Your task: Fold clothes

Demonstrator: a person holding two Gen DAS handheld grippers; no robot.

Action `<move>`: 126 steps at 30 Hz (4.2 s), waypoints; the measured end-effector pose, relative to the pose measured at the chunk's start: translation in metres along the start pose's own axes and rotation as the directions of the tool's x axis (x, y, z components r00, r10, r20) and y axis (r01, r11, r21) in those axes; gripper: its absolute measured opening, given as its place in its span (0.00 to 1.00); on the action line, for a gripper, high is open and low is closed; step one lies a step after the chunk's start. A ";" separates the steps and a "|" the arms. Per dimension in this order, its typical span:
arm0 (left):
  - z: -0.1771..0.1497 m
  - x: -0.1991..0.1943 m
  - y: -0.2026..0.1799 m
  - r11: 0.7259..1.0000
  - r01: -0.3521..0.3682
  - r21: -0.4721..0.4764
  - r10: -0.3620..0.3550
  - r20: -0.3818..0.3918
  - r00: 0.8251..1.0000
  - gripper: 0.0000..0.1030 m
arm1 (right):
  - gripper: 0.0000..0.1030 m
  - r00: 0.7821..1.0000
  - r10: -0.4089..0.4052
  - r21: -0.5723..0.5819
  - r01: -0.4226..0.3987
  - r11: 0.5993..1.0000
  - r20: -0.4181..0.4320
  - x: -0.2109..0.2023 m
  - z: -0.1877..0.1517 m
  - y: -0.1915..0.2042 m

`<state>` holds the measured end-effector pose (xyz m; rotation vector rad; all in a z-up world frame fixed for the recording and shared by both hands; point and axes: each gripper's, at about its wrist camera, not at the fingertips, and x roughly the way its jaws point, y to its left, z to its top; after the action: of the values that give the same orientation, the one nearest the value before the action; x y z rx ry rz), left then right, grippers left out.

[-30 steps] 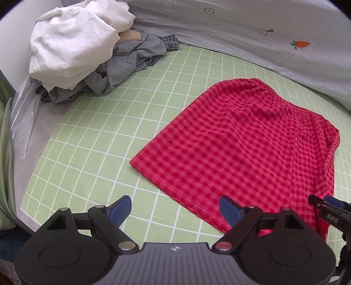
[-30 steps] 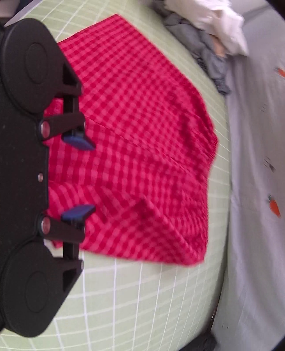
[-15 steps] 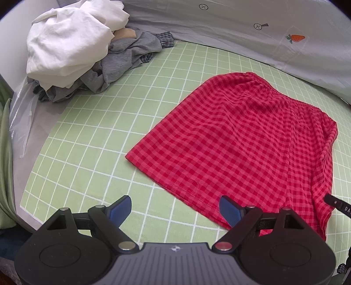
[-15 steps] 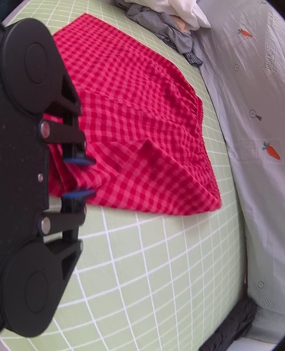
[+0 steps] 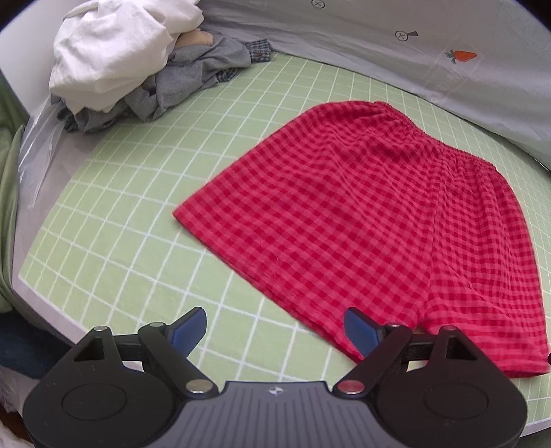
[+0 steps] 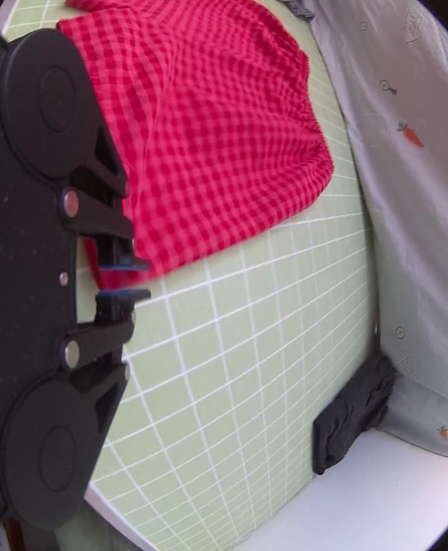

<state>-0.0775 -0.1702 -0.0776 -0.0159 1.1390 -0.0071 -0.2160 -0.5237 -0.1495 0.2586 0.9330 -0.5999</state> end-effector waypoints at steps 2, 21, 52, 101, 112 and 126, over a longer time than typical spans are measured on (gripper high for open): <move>-0.006 0.002 0.002 1.000 -0.009 -0.027 0.009 -0.009 1.000 0.85 | 0.49 0.999 0.023 -0.015 -0.023 1.000 0.034 -0.004 -0.001 0.001; 0.064 0.044 0.076 0.989 -0.061 -0.134 0.057 -0.029 0.998 0.86 | 1.00 0.994 0.112 0.029 -0.112 0.993 -0.010 0.023 0.021 0.054; 0.125 0.081 0.057 0.992 0.095 -0.079 -0.096 -0.011 0.995 0.03 | 1.00 0.996 -0.019 0.057 0.024 0.998 -0.085 0.027 0.036 0.054; 0.037 0.012 0.012 0.993 0.111 0.040 -0.112 0.014 0.994 0.72 | 0.06 0.910 0.412 -0.135 -0.414 0.900 -0.043 0.046 0.033 0.154; 0.035 0.004 -0.036 0.975 0.211 0.077 -0.213 0.020 0.977 0.72 | 0.02 0.858 0.478 -0.145 -0.457 0.877 0.188 -0.034 0.053 0.087; -0.002 0.009 -0.106 0.975 0.202 0.091 -0.198 -0.056 0.979 0.72 | 0.18 0.986 0.161 -0.092 -0.165 0.982 -0.043 0.014 0.012 -0.018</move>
<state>-0.0749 -0.2765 -0.0848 -0.0451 1.1787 -0.2427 -0.2124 -0.5492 -0.1535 0.2580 0.9613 -0.3999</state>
